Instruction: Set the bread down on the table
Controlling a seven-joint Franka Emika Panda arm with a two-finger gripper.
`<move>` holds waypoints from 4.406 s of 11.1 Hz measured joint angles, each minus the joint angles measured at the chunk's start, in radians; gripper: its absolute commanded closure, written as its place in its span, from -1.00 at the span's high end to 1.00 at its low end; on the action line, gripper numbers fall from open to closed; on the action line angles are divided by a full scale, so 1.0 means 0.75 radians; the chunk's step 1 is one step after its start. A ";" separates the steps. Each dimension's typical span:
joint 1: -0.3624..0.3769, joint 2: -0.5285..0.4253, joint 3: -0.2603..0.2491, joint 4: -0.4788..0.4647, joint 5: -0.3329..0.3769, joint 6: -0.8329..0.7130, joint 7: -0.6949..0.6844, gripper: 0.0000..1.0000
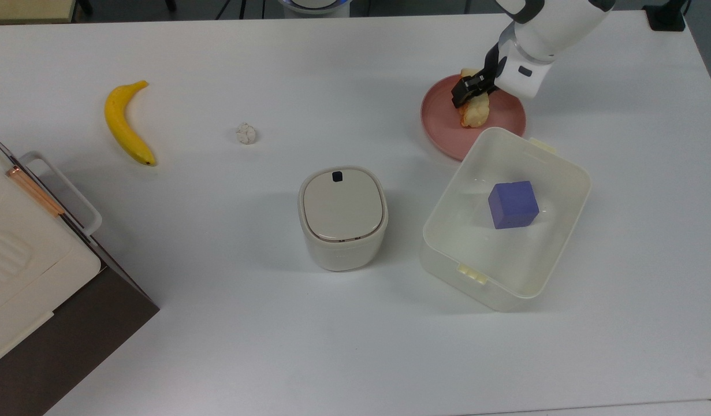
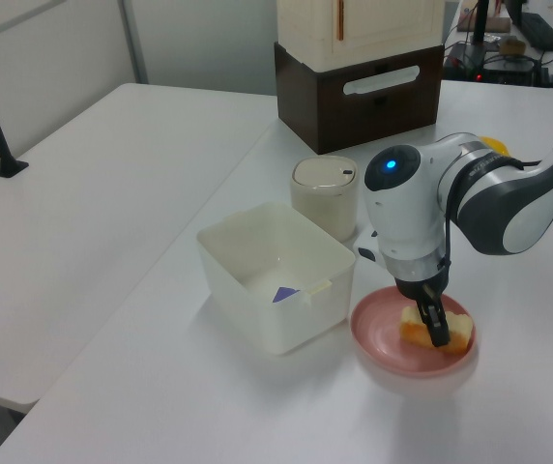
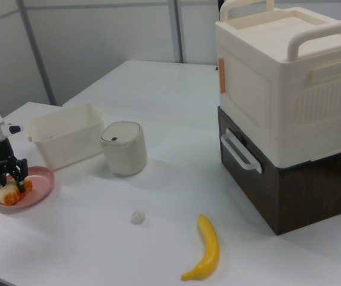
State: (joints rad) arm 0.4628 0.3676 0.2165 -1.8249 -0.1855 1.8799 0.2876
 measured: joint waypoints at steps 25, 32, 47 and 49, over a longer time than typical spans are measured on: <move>-0.482 -0.088 -0.132 0.019 -0.093 -0.049 0.027 1.00; -0.596 -0.370 -0.259 0.148 -0.023 -0.170 -0.006 1.00; -0.593 -0.593 -0.650 0.327 0.190 -0.354 -0.505 1.00; -0.593 -0.593 -0.653 0.340 0.223 -0.375 -0.545 1.00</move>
State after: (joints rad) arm 0.0178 -0.0773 -0.2734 -1.5700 -0.0181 1.5985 -0.1214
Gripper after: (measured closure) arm 0.000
